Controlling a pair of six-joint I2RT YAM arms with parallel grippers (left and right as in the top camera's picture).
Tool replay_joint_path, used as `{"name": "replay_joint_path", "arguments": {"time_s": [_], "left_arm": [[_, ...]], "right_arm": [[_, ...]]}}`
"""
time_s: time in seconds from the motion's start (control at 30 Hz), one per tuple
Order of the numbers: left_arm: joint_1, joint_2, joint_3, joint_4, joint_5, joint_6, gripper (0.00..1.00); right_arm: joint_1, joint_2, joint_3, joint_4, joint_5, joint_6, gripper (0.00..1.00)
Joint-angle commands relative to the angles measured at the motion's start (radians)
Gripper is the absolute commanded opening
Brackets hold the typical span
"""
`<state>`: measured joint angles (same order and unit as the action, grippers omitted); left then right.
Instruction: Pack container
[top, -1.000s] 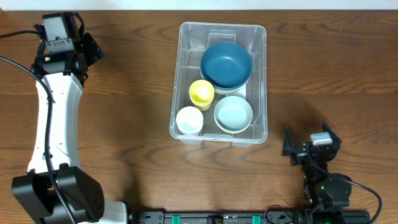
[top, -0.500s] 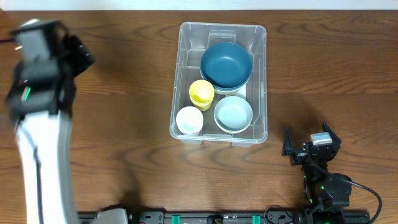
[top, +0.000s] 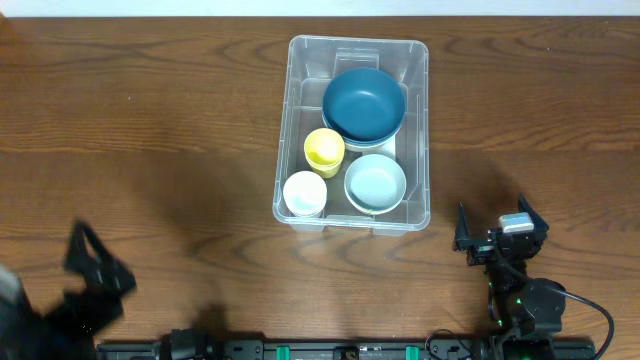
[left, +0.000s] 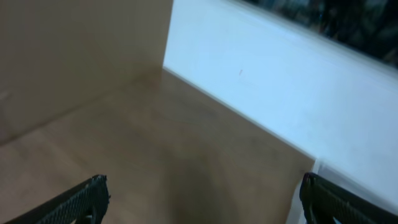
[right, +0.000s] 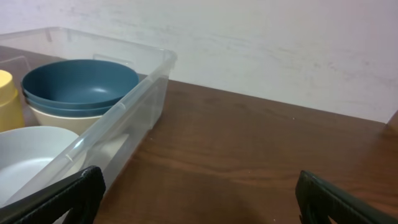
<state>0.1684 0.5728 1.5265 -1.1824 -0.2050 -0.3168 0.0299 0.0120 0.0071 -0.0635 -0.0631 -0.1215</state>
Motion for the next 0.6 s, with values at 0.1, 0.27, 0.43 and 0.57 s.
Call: {"name": "replay_joint_path", "arguments": {"time_s": [0.1,0.27,0.43,0.57], "left_arm": [[0.002,-0.095,-0.004,-0.175,0.014,-0.040,0.98],[0.003,-0.179,-0.034,-0.230,0.014,-0.078,0.98],[0.002,-0.304,-0.137,-0.230,0.014,-0.093,0.98],[0.003,-0.390,-0.248,-0.216,0.014,-0.105,0.98]], "right_arm": [[-0.005,-0.006,-0.002,-0.004,-0.013,-0.010,0.99],[-0.005,-0.006,-0.002,-0.004,-0.013,-0.010,0.99],[-0.005,-0.006,-0.002,-0.004,-0.013,-0.010,0.99],[-0.005,-0.006,-0.002,-0.004,-0.013,-0.010,0.99]]}}
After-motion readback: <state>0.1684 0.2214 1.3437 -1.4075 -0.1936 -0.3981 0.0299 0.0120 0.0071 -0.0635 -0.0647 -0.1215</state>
